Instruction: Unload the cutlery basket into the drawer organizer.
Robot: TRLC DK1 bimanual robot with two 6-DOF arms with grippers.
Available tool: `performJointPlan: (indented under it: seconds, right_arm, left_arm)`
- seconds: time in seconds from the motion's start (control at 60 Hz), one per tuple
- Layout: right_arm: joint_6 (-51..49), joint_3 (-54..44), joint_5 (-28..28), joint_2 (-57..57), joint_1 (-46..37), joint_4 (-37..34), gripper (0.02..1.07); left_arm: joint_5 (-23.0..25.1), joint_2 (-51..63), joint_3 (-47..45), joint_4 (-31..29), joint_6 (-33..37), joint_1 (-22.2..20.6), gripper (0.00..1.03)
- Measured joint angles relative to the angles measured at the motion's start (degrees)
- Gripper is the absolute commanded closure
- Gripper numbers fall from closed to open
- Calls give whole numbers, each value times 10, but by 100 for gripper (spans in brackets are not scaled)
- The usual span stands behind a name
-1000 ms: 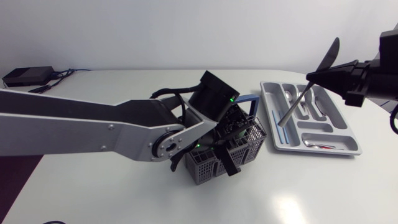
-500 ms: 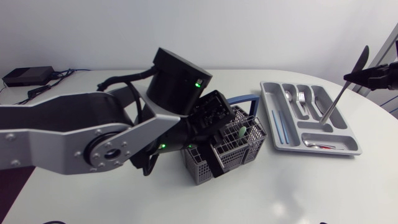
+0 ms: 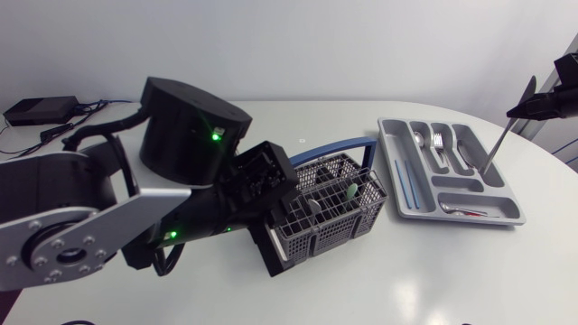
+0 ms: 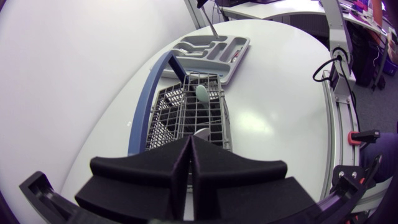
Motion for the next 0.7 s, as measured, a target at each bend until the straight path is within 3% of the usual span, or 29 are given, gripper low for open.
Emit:
performJointPlan:
  seconds: [0.317,0.7]
  right_arm:
    - [-9,197,50,140,0,-104,102]
    - [-19,226,96,168,2,-134,102]
  left_arm:
    - [16,-30,-47,-2,9,27,96]
    - [26,-44,-62,0,11,37,96]
